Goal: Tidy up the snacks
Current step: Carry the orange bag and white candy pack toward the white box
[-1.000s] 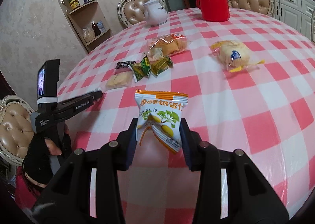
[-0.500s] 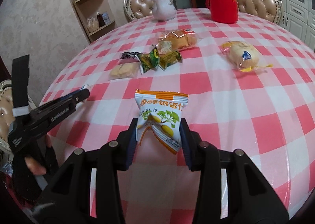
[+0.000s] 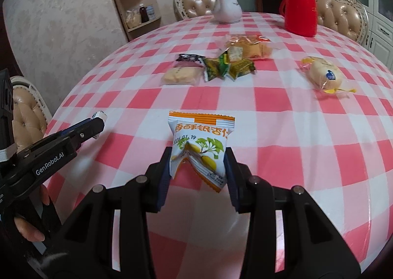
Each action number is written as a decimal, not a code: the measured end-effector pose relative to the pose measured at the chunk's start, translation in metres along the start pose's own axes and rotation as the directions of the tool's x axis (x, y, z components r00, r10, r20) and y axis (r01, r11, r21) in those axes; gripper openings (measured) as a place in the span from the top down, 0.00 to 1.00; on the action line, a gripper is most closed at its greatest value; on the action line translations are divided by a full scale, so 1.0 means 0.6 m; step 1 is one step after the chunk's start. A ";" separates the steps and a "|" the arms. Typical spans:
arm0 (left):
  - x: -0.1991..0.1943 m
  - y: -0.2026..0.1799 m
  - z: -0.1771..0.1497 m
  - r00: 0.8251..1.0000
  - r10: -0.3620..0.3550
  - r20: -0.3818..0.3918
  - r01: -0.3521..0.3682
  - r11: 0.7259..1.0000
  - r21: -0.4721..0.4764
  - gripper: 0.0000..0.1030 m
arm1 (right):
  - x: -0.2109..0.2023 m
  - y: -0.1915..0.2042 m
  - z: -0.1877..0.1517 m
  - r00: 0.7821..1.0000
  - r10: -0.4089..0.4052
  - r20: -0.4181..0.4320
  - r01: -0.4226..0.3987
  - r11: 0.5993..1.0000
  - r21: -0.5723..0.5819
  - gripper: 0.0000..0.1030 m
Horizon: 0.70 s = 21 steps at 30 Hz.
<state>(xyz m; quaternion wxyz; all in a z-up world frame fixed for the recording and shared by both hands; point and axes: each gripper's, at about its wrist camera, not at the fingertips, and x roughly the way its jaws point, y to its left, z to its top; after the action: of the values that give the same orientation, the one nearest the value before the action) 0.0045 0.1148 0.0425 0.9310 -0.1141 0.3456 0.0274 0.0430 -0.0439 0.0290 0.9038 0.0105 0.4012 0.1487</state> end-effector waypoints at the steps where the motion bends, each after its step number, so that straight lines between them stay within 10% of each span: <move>1: -0.007 0.001 -0.002 1.000 0.000 0.003 0.000 1.000 0.000 0.79 | 0.000 0.004 -0.002 1.000 0.002 -0.001 -0.002 1.000 -0.005 0.57; 21: -0.186 0.074 -0.101 0.994 0.097 0.054 -0.097 0.995 0.002 0.79 | -0.046 0.087 -0.052 0.991 0.131 0.002 -0.130 0.988 -0.086 0.57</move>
<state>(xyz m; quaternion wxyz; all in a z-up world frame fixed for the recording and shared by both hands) -0.1245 0.1473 0.0616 0.9378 -0.0941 0.3257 0.0747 -0.0110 -0.0048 0.0348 0.8932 -0.0014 0.3895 0.2246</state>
